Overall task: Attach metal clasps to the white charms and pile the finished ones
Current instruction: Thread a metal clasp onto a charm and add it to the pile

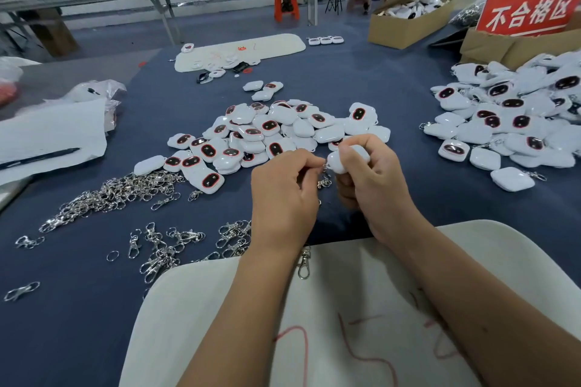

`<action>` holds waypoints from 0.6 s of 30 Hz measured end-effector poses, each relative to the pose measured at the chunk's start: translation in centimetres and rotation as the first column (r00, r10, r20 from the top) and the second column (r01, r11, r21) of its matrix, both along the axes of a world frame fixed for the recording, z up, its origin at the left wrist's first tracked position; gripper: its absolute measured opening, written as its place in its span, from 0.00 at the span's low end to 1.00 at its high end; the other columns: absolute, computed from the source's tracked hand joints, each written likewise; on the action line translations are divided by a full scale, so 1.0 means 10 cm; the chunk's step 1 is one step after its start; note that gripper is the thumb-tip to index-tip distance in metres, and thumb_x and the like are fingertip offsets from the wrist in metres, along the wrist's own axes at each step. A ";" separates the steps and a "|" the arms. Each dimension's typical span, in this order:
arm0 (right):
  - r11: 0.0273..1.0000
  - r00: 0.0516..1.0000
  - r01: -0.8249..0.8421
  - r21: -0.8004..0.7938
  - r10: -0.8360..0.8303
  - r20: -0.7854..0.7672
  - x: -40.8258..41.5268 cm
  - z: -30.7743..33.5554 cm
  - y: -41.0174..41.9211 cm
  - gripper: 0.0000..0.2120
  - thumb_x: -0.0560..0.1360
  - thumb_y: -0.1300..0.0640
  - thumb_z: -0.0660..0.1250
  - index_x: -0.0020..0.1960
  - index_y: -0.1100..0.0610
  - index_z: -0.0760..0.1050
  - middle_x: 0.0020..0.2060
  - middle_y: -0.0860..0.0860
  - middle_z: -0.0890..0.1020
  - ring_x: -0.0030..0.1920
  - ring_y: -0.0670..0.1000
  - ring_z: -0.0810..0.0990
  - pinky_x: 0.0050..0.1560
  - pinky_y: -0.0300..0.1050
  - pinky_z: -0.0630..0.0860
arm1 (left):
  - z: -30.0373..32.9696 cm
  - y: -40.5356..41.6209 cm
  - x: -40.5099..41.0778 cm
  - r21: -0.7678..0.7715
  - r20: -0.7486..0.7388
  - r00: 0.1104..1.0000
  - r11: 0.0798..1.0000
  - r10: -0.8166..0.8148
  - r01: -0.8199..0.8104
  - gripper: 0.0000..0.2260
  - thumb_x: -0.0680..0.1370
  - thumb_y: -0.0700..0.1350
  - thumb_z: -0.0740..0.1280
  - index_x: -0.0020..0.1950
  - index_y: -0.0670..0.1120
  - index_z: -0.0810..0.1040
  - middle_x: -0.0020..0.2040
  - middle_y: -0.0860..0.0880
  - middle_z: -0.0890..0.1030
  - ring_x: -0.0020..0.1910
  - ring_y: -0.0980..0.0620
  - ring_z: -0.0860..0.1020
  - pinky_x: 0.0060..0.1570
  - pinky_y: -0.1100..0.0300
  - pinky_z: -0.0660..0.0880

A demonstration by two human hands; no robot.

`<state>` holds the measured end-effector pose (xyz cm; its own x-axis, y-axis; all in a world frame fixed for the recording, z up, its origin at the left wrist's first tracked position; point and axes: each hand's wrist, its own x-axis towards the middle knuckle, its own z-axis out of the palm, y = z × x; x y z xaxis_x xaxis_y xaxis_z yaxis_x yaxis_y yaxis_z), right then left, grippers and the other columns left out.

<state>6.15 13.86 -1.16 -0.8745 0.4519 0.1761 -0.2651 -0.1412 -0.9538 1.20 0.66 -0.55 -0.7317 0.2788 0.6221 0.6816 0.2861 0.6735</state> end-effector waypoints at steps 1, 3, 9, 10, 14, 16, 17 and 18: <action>1.000 1.000 -0.008 0.015 0.008 -0.007 0.01 0.00 -0.01 0.06 0.80 0.55 0.65 0.52 0.58 0.71 0.29 0.51 0.72 0.25 0.48 0.64 0.24 0.38 0.63 | 0.01 0.00 0.00 0.001 0.005 1.000 1.000 0.022 -0.022 0.07 0.75 0.35 0.72 0.43 0.46 0.85 0.37 0.55 0.83 0.37 0.56 0.79 0.38 0.61 0.76; 0.997 1.000 -0.011 0.080 0.013 -0.021 0.04 0.01 -0.02 0.11 0.81 0.55 0.68 0.55 0.60 0.69 0.30 0.54 0.76 0.25 0.50 0.69 0.23 0.40 0.66 | 0.03 -0.01 -0.01 -0.021 0.009 0.999 0.999 0.049 -0.048 0.05 0.75 0.35 0.72 0.43 0.45 0.85 0.37 0.53 0.83 0.36 0.54 0.79 0.38 0.56 0.76; 0.943 0.996 0.052 0.330 -0.026 -0.082 0.08 0.02 -0.08 0.16 0.80 0.55 0.72 0.53 0.58 0.65 0.27 0.56 0.79 0.20 0.56 0.74 0.21 0.44 0.70 | 0.10 -0.04 0.00 -0.279 -0.044 0.998 0.959 0.032 -0.044 0.08 0.75 0.38 0.62 0.36 0.43 0.75 0.34 0.46 0.77 0.37 0.43 0.74 0.40 0.44 0.72; 0.920 0.995 0.078 0.385 -0.047 -0.088 0.09 0.01 -0.09 0.17 0.80 0.55 0.73 0.53 0.58 0.64 0.27 0.55 0.79 0.19 0.56 0.74 0.21 0.43 0.70 | 0.12 -0.04 0.01 -0.329 -0.059 0.998 0.944 0.015 -0.034 0.07 0.73 0.39 0.59 0.35 0.44 0.72 0.34 0.46 0.76 0.36 0.41 0.73 0.40 0.42 0.71; 0.930 0.992 0.099 0.353 -0.065 -0.109 0.08 0.03 -0.10 0.17 0.79 0.53 0.74 0.54 0.58 0.66 0.28 0.54 0.80 0.20 0.55 0.75 0.20 0.45 0.71 | 0.10 -0.05 0.00 -0.251 0.015 1.000 0.968 0.021 -0.017 0.09 0.76 0.38 0.65 0.37 0.46 0.75 0.35 0.50 0.77 0.38 0.47 0.74 0.44 0.47 0.74; 0.985 0.995 0.045 0.169 -0.029 -0.097 0.06 0.05 -0.08 0.19 0.78 0.49 0.74 0.53 0.60 0.69 0.29 0.53 0.79 0.23 0.51 0.73 0.21 0.43 0.71 | 0.10 -0.02 0.03 -0.007 0.218 0.976 1.000 -0.014 0.015 0.08 0.76 0.35 0.71 0.40 0.46 0.82 0.37 0.53 0.82 0.39 0.52 0.79 0.44 0.60 0.76; 0.997 0.996 0.012 0.080 -0.004 -0.091 0.05 0.06 -0.06 0.18 0.76 0.47 0.73 0.52 0.59 0.71 0.29 0.53 0.78 0.23 0.50 0.72 0.21 0.42 0.71 | 0.10 0.00 0.05 0.107 0.323 0.945 0.994 -0.061 0.028 0.08 0.76 0.35 0.72 0.41 0.47 0.83 0.38 0.54 0.83 0.40 0.55 0.80 0.44 0.65 0.76; 1.000 0.996 -0.018 0.009 0.019 -0.086 0.05 0.07 -0.05 0.17 0.75 0.46 0.72 0.51 0.58 0.72 0.29 0.52 0.77 0.24 0.48 0.71 0.22 0.40 0.70 | 0.11 0.03 0.07 0.202 0.416 0.901 0.979 -0.121 0.038 0.09 0.76 0.34 0.72 0.42 0.48 0.83 0.37 0.54 0.83 0.40 0.56 0.81 0.44 0.66 0.76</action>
<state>6.69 13.37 -0.49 -0.8642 0.4337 0.2551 -0.3438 -0.1389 -0.9287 1.94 0.96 0.56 -0.9174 0.2578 0.3033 0.3343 0.0853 0.9386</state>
